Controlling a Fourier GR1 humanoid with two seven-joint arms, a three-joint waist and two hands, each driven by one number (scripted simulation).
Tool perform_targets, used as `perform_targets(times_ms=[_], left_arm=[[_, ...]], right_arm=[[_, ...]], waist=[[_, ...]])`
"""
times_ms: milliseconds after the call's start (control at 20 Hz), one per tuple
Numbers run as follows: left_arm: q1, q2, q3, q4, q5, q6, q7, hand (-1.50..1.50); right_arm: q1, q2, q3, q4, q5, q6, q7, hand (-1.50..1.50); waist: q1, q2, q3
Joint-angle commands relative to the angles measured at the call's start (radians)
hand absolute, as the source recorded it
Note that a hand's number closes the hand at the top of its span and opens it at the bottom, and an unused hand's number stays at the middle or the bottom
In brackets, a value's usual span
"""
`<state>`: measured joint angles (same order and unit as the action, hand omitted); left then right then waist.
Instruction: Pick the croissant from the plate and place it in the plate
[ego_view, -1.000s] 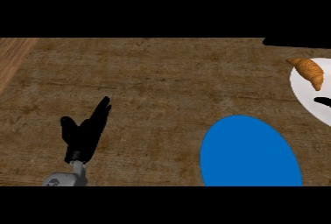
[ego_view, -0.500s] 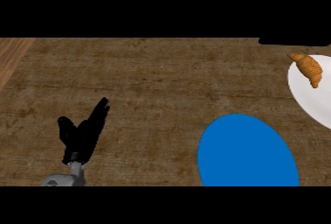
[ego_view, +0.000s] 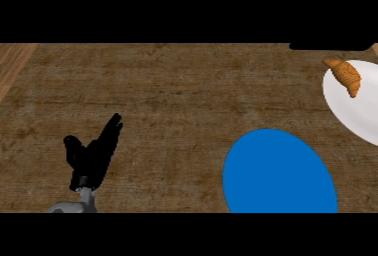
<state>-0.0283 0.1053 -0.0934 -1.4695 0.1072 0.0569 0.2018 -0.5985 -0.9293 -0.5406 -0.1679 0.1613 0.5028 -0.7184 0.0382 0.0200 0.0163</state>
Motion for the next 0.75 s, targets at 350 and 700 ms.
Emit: perform_targets(times_ms=[350, 700], left_arm=[[0.05, -0.001, -0.004, -0.002, 0.011, -0.011, 0.032, 0.0], [0.021, 0.005, 0.023, -0.002, 0.028, -0.009, 0.047, 0.0]], right_arm=[[0.188, -0.047, 0.07, -0.067, 0.053, 0.144, -0.219, -1.5], [0.232, -0.037, 0.079, -0.077, 0.042, 0.121, -0.261, -1.5]], waist=[[-0.015, -0.003, -0.004], [-0.017, -0.005, -0.004]])
